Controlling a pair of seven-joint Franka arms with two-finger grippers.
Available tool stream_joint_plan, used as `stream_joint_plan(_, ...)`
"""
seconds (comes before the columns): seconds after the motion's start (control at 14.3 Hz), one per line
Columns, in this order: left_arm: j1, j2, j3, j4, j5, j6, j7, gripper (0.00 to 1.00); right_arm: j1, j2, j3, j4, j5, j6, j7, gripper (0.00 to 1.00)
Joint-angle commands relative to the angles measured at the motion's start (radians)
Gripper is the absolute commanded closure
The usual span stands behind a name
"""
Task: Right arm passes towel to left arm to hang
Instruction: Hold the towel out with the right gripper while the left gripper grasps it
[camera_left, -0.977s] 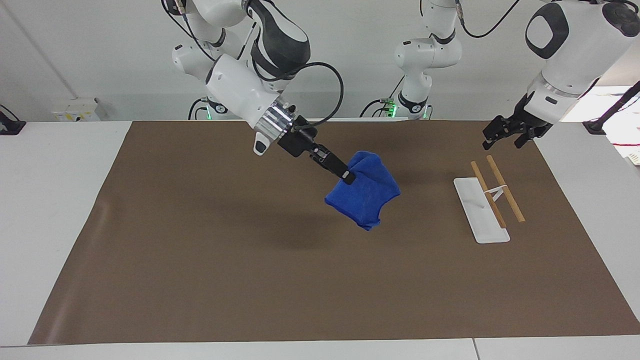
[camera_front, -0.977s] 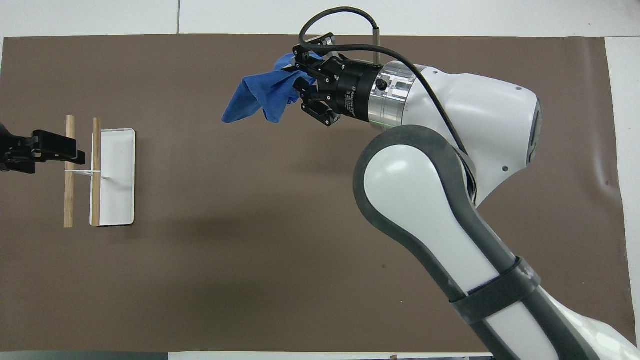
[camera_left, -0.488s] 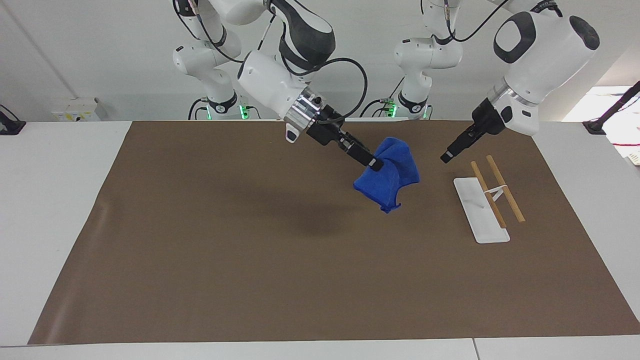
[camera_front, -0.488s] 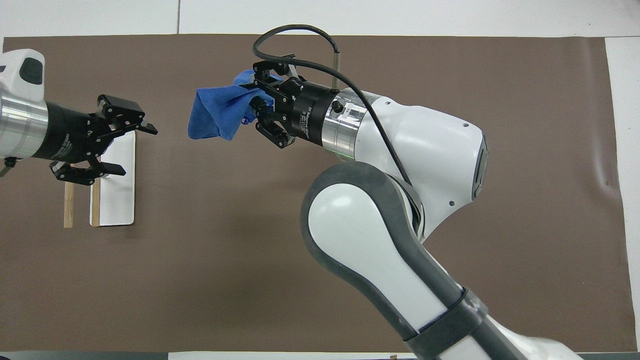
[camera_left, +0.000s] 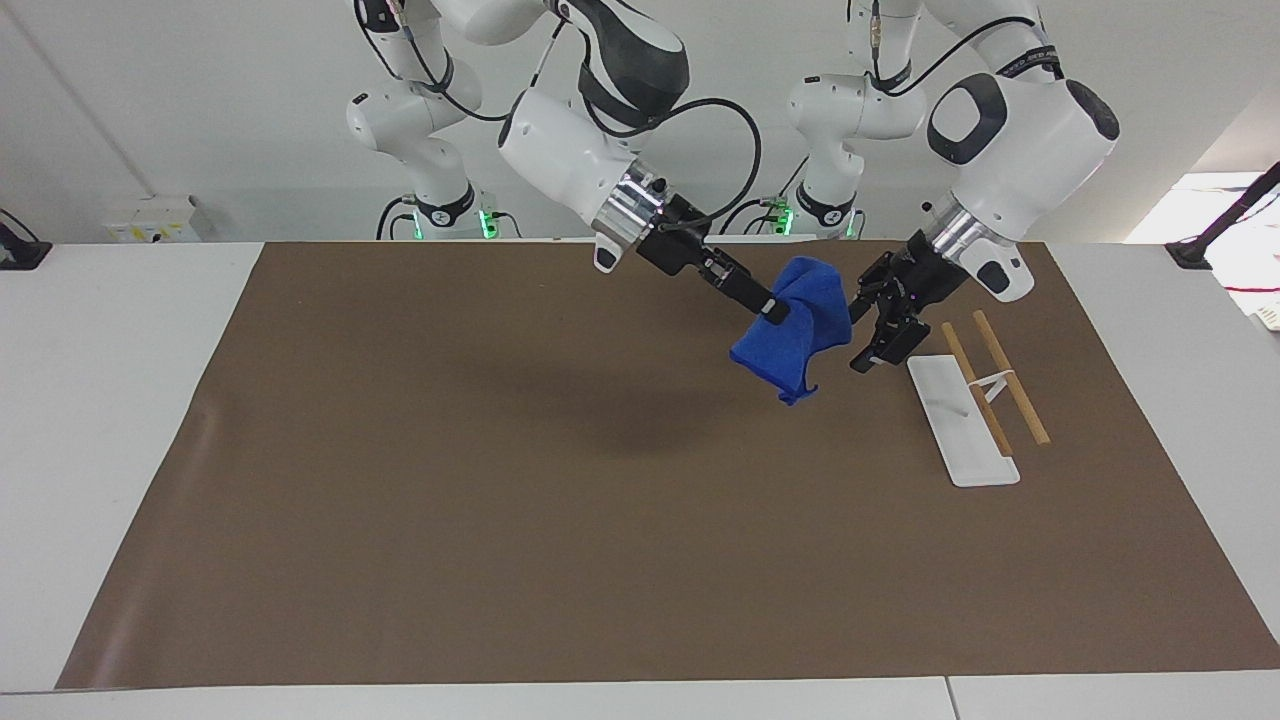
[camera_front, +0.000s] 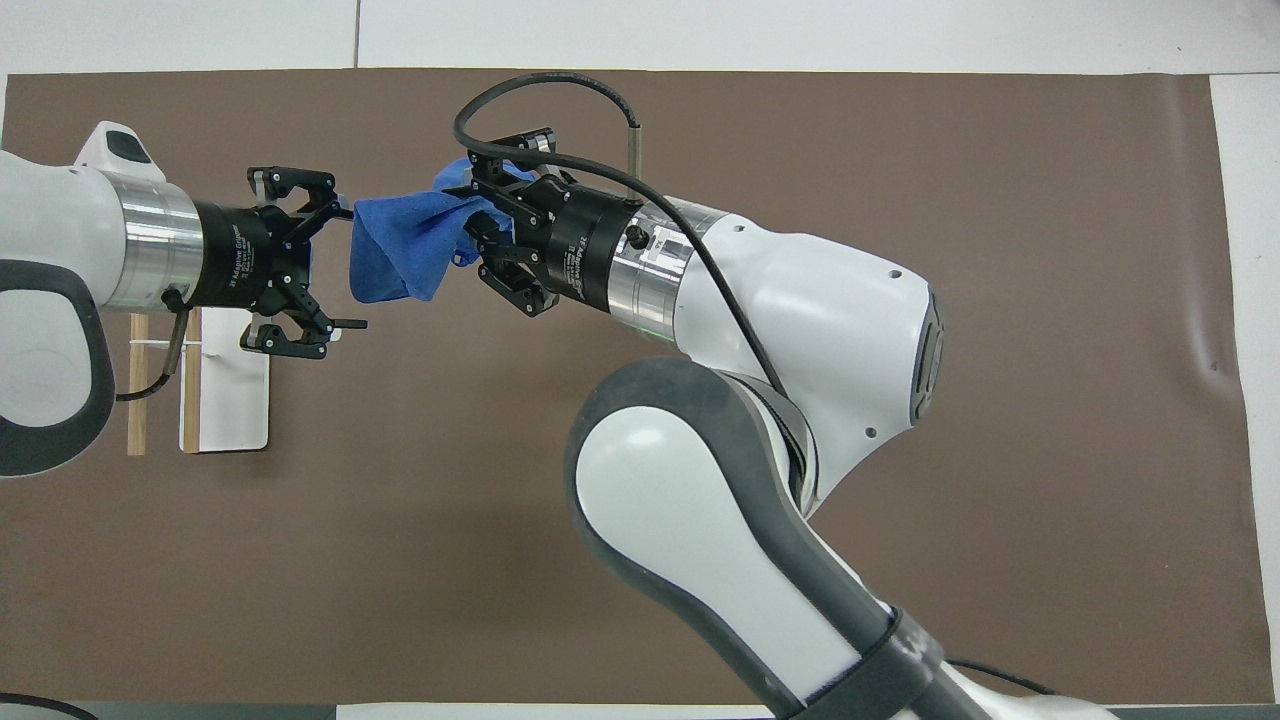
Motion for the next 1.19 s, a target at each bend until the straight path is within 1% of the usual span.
stream_joint_plan(0.0, -0.061, -0.010, 0.010, -0.045, -0.033, 0.056, -0.099, 0.05, 0.002, 0.017, -0.003, 0.027, 0.019, 0.015, 0.007, 1.00)
stream_joint_plan(0.07, -0.073, -0.010, 0.010, -0.045, -0.055, 0.065, -0.104, 0.24, 0.000, 0.017, -0.003, 0.027, 0.017, 0.015, 0.007, 1.00)
stream_joint_plan(0.14, -0.073, -0.010, 0.010, -0.045, -0.061, 0.076, -0.107, 0.57, 0.002, 0.017, -0.003, 0.027, 0.015, 0.015, 0.005, 1.00)
stream_joint_plan(0.21, -0.083, -0.010, 0.010, -0.048, -0.061, 0.103, -0.105, 1.00, 0.002, 0.017, -0.003, 0.025, 0.014, 0.015, 0.005, 1.00)
stream_joint_plan(0.28, -0.096, -0.008, 0.010, -0.046, -0.061, 0.117, -0.104, 1.00, 0.002, 0.017, -0.003, 0.024, 0.014, 0.015, 0.005, 1.00)
stream_joint_plan(0.56, -0.090, -0.010, 0.013, -0.036, -0.051, 0.116, -0.088, 1.00, -0.011, 0.017, -0.003, 0.021, 0.014, 0.012, 0.002, 1.00)
stream_joint_plan(0.77, -0.083, -0.011, 0.019, -0.007, -0.037, 0.122, 0.034, 1.00, -0.014, 0.017, -0.003, 0.016, 0.012, 0.011, -0.004, 1.00)
stream_joint_plan(0.84, -0.083, -0.011, 0.019, -0.005, 0.010, 0.122, 0.045, 1.00, -0.015, 0.017, -0.003, 0.013, 0.012, 0.011, -0.010, 1.00)
stream_joint_plan(0.91, -0.084, -0.011, 0.019, -0.004, 0.093, 0.123, 0.048, 1.00, -0.015, 0.017, -0.004, 0.011, 0.011, 0.015, -0.019, 0.88)
stream_joint_plan(0.98, -0.086, -0.011, 0.018, -0.004, 0.177, 0.125, 0.051, 1.00, -0.015, 0.017, -0.006, 0.010, 0.009, 0.015, -0.041, 0.48)
stream_joint_plan(1.05, -0.086, -0.011, 0.016, -0.005, 0.234, 0.125, 0.062, 1.00, -0.015, 0.017, -0.007, 0.008, 0.002, 0.015, -0.068, 0.18)
stream_joint_plan(1.12, -0.086, -0.011, 0.018, -0.005, 0.265, 0.125, 0.079, 1.00, -0.015, 0.017, -0.012, -0.004, -0.021, 0.017, -0.106, 0.00)
